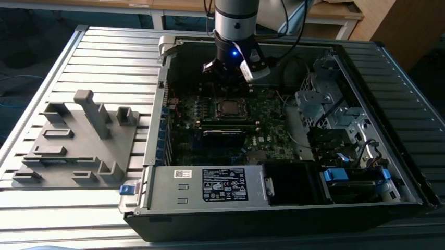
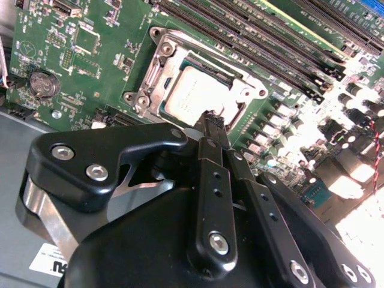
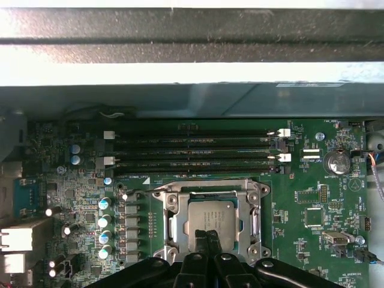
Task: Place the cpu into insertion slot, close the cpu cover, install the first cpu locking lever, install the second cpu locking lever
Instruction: 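Install the first cpu locking lever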
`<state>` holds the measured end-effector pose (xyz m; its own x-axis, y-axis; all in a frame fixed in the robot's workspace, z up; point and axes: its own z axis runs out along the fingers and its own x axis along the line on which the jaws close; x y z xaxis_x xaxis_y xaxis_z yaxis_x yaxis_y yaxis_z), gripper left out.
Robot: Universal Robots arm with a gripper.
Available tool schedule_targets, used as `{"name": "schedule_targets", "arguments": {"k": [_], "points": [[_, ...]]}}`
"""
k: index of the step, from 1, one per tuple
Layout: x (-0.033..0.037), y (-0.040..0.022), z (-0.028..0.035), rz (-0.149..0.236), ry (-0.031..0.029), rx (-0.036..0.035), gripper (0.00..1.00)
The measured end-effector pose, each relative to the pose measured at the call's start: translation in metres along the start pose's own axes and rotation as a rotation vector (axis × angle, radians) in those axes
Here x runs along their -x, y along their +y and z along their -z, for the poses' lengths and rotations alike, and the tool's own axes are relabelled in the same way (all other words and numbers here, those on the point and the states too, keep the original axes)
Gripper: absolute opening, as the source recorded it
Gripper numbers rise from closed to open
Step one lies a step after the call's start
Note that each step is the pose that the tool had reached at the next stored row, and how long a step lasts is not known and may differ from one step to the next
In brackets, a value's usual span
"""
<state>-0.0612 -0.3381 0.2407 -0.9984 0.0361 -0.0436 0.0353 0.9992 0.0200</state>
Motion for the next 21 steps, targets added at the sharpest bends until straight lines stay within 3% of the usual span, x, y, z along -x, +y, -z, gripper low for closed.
{"name": "schedule_targets", "arguments": {"k": [15, 21], "points": [[0.0006, 0.0003, 0.0145, 0.000, -0.0001, 0.0002, 0.11], [0.0007, 0.0003, 0.0156, 0.000, -0.0001, 0.0002, 0.11]]}}
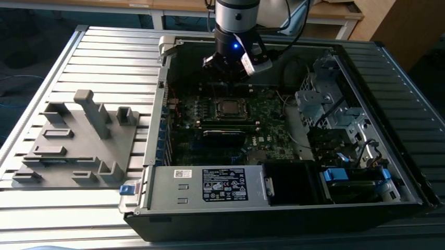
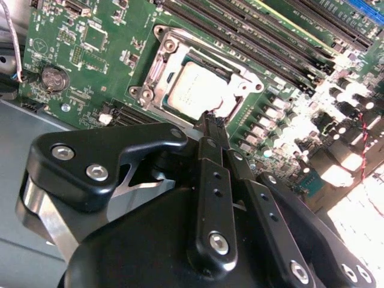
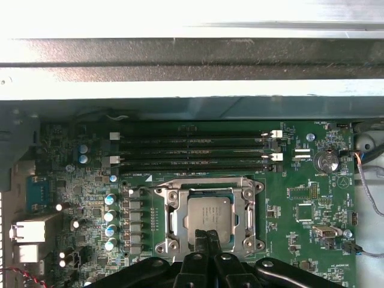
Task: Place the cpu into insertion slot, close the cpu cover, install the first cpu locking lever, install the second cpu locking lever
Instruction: 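Install the first cpu locking lever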
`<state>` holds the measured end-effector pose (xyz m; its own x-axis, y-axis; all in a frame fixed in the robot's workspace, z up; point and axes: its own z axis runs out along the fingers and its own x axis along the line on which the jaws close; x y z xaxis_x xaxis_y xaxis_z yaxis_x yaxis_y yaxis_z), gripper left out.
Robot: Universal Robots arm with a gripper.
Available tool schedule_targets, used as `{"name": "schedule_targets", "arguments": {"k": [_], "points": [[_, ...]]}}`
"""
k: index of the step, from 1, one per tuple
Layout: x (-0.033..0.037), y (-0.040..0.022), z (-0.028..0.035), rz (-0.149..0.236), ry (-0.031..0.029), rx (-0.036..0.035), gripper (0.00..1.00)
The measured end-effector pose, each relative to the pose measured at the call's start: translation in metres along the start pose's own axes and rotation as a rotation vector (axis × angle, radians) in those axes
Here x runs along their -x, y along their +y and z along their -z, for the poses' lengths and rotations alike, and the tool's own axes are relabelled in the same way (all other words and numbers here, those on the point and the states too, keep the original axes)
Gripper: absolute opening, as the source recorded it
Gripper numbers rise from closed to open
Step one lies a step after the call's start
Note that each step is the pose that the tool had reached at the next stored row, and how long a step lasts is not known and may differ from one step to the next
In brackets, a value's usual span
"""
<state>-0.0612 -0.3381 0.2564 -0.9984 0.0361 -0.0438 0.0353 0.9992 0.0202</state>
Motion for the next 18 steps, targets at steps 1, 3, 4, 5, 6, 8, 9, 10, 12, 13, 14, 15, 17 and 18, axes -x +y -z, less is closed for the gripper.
{"name": "schedule_targets", "arguments": {"k": [1, 3, 4, 5, 6, 8, 9, 10, 12, 13, 14, 15, 17, 18], "points": [[0.0000, 0.0000, 0.0000, 0.000, -0.0001, 0.0000, 0.11], [0.0000, 0.0000, 0.0000, 0.000, 0.0000, 0.0000, 0.11], [0.0000, 0.0000, 0.0000, 0.000, 0.0000, 0.0000, 0.11], [0.0000, 0.0000, 0.0000, 0.000, -0.0001, 0.0000, 0.11], [0.0000, 0.0000, 0.0000, 0.000, -0.0001, 0.0000, 0.11], [0.0000, 0.0000, 0.0000, 0.000, -0.0001, 0.0000, 0.11], [0.0000, 0.0000, 0.0000, 0.000, -0.0001, 0.0000, 0.11], [-0.0001, 0.0000, 0.0000, 0.000, -0.0001, -0.0001, 0.11], [-0.0015, -0.0001, 0.0002, 0.000, -0.0001, -0.0002, 0.11], [-0.0025, -0.0001, 0.0001, 0.000, -0.0001, 0.0000, 0.11], [-0.0036, -0.0001, 0.0001, 0.000, -0.0002, 0.0000, 0.11], [-0.0047, -0.0002, 0.0002, 0.000, -0.0001, -0.0001, 0.11], [-0.0068, -0.0002, 0.0003, 0.000, -0.0002, 0.0000, 0.11], [-0.0079, -0.0003, 0.0003, 0.000, -0.0002, 0.0000, 0.11]]}}
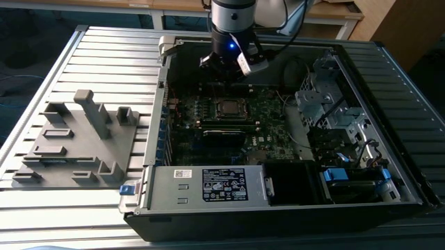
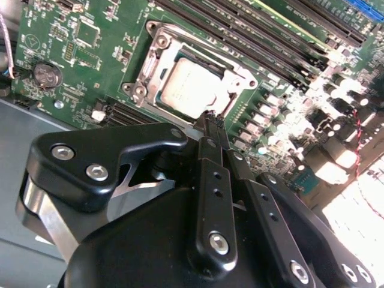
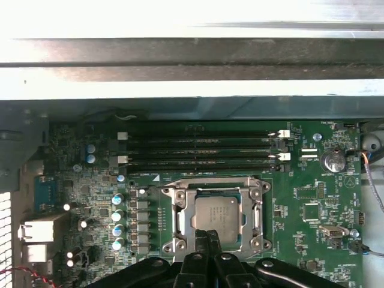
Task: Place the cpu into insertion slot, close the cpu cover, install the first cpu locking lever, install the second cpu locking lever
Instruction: 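Install the first cpu locking lever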
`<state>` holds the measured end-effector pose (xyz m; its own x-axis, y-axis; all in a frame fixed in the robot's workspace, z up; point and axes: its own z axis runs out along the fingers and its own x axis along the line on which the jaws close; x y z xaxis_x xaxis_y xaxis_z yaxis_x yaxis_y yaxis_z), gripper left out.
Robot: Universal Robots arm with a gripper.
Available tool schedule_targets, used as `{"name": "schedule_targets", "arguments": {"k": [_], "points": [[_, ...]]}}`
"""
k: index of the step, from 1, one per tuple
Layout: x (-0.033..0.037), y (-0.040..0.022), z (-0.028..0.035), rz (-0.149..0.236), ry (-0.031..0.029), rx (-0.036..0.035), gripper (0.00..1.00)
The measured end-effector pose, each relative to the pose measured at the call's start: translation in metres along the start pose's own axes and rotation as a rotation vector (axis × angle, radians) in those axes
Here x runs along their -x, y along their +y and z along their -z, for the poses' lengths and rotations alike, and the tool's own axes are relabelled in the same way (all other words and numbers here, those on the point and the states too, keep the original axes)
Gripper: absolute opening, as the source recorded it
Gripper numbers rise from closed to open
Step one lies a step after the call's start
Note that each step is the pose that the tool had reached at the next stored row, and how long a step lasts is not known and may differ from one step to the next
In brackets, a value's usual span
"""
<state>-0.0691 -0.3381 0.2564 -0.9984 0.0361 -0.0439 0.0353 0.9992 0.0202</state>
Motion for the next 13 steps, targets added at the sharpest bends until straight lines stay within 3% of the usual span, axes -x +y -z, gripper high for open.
{"name": "schedule_targets", "arguments": {"k": [9, 13], "points": [[-0.0116, -0.0004, 0.0004, 0.000, -0.0005, 0.0001, 0.11], [-0.0128, -0.0004, 0.0005, 0.000, -0.0005, 0.0000, 0.11]]}}
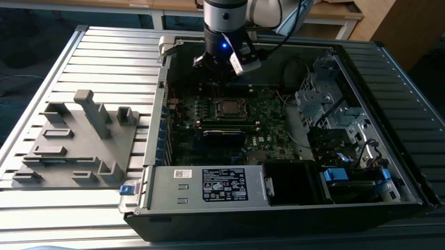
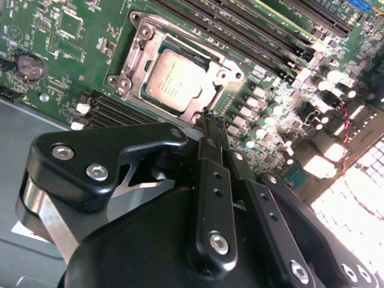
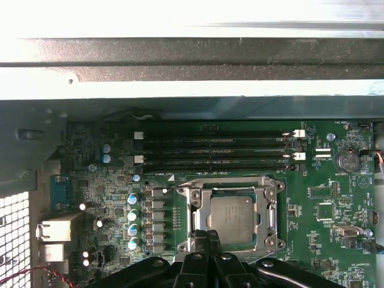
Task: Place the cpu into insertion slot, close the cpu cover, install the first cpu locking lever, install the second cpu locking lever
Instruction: 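Install the first cpu locking lever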
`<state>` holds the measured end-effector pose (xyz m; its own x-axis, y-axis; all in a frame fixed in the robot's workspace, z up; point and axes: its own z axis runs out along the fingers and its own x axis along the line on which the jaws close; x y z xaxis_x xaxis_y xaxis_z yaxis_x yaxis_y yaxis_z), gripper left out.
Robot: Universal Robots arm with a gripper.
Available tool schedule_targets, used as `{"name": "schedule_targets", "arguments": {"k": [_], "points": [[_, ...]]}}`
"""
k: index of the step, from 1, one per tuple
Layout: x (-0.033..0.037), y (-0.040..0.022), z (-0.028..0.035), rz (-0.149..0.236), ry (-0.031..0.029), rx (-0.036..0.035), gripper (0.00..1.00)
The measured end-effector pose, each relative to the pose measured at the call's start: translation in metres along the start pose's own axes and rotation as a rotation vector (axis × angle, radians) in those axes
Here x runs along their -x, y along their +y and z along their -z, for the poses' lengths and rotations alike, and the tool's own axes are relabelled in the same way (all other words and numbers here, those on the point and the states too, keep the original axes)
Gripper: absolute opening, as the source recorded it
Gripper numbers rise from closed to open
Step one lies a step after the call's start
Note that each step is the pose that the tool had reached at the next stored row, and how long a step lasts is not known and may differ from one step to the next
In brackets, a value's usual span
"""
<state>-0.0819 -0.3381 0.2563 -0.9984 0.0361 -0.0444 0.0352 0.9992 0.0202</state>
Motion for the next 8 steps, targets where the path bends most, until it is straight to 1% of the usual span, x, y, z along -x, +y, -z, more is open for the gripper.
{"name": "schedule_targets", "arguments": {"k": [8], "points": [[-0.0004, 0.0000, 0.0000, 0.000, 0.0000, 0.0000, 0.11]]}}
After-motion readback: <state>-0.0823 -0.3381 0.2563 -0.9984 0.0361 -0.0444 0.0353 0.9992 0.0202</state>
